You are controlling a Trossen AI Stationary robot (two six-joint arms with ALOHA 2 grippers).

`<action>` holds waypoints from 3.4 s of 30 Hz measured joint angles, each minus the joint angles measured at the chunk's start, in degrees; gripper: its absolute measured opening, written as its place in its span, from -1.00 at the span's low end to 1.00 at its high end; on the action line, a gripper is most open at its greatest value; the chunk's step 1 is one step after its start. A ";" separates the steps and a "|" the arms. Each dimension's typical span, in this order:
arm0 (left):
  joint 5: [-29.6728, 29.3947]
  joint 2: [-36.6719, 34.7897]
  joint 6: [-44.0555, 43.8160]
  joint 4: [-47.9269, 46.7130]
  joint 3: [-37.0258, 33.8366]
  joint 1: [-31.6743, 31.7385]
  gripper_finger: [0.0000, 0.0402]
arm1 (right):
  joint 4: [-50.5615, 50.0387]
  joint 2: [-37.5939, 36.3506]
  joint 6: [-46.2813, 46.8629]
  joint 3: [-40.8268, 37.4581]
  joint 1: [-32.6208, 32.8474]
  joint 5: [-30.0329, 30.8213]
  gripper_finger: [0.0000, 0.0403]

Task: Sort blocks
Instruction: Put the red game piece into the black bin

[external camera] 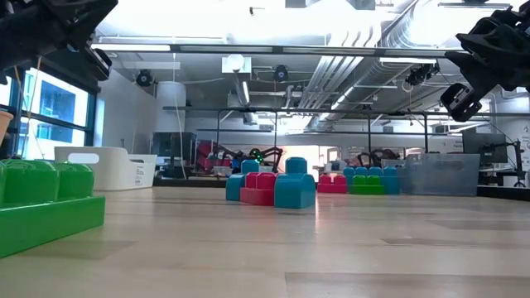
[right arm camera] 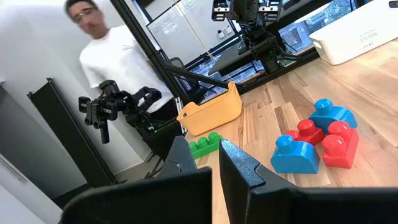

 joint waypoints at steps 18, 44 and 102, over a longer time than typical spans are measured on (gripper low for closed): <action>0.00 0.01 0.01 -0.02 0.00 -0.02 -1.00 | 0.00 -0.02 0.01 -0.01 -0.01 -0.26 -1.00; -0.01 0.02 0.03 -1.09 0.00 -0.01 -1.00 | -0.01 -0.02 0.00 -0.01 -0.02 -0.17 -1.00; -0.01 0.02 0.00 -1.31 0.00 -0.01 -1.00 | -48.09 82.82 55.82 57.32 30.41 -5.77 -0.70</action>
